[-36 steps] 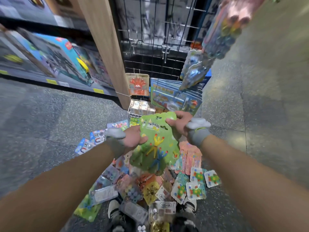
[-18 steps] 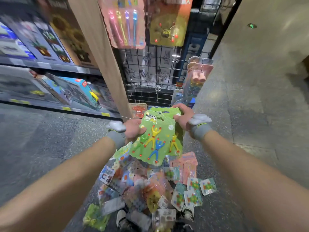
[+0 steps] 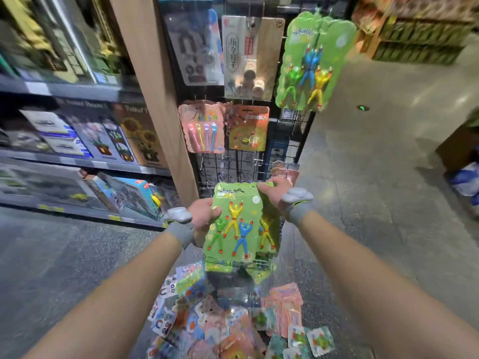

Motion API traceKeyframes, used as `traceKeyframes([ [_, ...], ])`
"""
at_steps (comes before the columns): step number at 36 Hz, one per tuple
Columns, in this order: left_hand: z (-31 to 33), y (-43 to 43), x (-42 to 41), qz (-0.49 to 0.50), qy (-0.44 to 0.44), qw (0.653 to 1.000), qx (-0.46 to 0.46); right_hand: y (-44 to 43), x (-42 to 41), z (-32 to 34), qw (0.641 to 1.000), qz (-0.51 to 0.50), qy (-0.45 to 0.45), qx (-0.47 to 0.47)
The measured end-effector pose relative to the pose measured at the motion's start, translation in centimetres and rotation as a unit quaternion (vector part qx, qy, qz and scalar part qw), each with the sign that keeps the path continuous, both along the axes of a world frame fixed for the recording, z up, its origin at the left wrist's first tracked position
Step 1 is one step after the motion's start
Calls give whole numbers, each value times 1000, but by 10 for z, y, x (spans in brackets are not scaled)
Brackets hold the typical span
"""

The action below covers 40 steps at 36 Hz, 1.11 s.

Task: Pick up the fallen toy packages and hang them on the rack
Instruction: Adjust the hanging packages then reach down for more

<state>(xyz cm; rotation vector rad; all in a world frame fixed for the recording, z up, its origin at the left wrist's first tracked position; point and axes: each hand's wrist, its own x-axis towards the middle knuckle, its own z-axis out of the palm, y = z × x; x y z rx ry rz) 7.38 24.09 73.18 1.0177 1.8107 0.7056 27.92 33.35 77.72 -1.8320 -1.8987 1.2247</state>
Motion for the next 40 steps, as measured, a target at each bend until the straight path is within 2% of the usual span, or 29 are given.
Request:
traceKeyframes([
  [6,37,1,2,-4,52,999,17,2,2,36,996,28,-72,45],
  [14,96,8,6,9,82,995,55,14,11,85,993,-28,47,108],
  [18,119,14,11,35,59,994,84,18,21,110,988,-22,67,136],
  [24,143,29,8,65,37,989,125,28,34,149,982,-21,65,176],
  [32,207,41,20,83,54,975,197,41,49,213,965,-43,70,248],
  [40,242,51,19,94,58,967,228,56,66,255,945,-103,78,301],
])
